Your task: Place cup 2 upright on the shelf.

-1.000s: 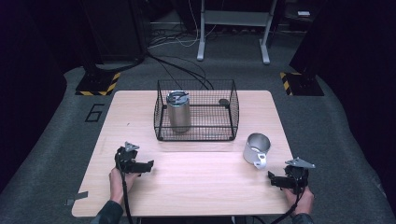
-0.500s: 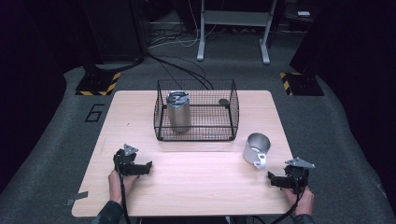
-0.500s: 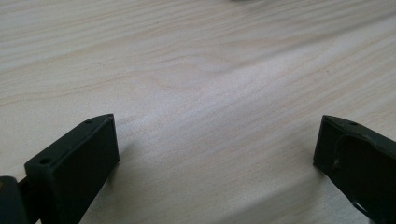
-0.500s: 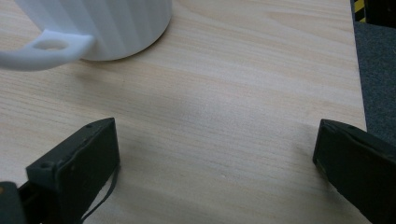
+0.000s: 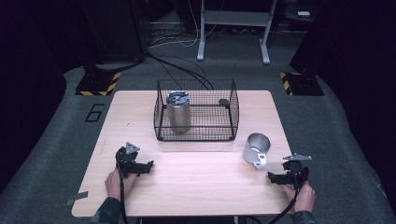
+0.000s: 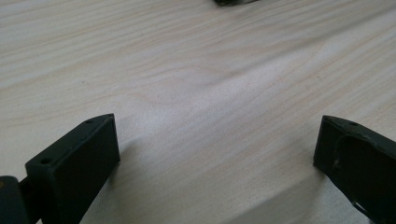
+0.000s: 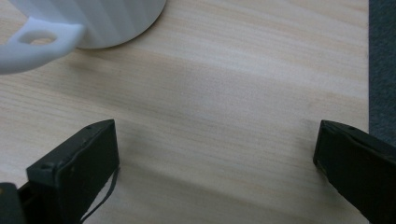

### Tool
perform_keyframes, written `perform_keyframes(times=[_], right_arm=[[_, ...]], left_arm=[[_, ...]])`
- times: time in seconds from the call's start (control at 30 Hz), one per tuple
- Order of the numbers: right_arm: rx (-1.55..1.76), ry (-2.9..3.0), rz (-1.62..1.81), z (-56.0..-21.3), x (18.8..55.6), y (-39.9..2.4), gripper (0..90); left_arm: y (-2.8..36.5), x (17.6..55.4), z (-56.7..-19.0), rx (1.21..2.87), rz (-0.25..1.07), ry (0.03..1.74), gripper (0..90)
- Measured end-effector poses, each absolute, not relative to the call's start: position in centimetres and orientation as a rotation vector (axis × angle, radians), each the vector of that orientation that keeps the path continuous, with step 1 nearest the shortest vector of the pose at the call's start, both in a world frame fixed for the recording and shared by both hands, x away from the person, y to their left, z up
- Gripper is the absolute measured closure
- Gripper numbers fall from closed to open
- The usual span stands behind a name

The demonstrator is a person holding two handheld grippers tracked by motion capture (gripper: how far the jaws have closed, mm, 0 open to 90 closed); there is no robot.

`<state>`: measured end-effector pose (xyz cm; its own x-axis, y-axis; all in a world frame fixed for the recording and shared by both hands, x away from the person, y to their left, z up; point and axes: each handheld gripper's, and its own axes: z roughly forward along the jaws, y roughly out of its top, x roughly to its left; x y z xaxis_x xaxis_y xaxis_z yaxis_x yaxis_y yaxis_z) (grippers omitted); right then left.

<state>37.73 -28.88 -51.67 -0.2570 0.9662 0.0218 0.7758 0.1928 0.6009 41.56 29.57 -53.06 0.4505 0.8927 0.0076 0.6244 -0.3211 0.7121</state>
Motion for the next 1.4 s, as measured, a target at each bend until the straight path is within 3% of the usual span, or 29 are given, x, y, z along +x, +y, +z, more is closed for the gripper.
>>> perform_keyframes(times=[0.27,0.77,1.4], right_arm=[[1.629,2.104,0.867,-48.6,36.9,-28.6,0.0],[1.550,2.127,0.987,-43.5,37.5,-26.1,0.5],[1.519,2.173,0.918,-42.2,41.7,-22.4,0.4]], left_arm=[[29.9,41.8,-53.0,2.116,0.504,1.156,0.1],[29.8,42.1,-53.0,2.106,0.491,1.174,0.0],[29.7,42.0,-53.1,2.085,0.494,1.183,0.1]])
